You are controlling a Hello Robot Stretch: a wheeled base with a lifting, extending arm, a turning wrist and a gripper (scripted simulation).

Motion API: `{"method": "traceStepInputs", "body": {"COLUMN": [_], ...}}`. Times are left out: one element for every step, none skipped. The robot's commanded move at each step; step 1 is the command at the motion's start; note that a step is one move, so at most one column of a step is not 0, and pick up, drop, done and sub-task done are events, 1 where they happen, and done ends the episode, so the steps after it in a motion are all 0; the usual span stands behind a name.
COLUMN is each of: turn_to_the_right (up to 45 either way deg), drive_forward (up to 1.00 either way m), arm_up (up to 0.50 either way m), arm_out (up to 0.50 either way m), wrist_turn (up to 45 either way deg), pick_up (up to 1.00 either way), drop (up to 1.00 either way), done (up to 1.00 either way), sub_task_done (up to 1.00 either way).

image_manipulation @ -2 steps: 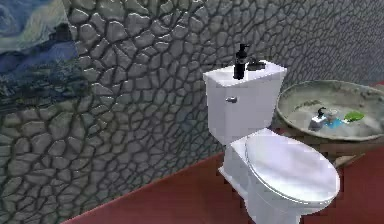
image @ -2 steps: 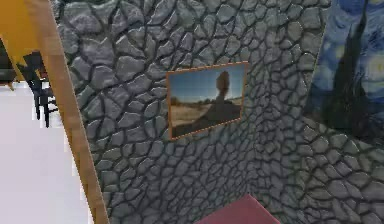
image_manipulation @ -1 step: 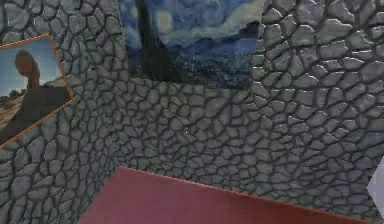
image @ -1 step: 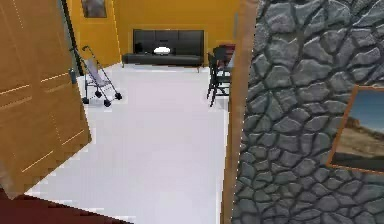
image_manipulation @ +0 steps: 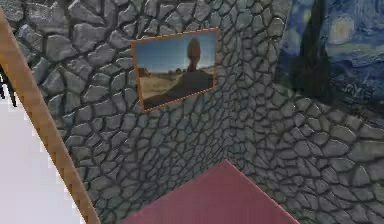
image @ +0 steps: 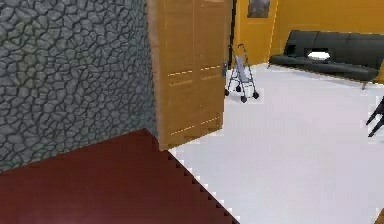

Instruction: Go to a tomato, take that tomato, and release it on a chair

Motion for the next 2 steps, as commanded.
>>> {"method": "traceStepInputs", "body": {"turn_to_the_right": [0.0, -3.0], "drive_forward": [0.5, 0.0], "arm_up": [0.0, 0.0], "arm_out": [0.0, 0.0], "wrist_turn": [0.0, 0.0], "pick_up": [0.0, 0.0], "drop": [0.0, 0.0], "done": [0.0, 0.0], "sub_task_done": [0.0, 0.0]}}
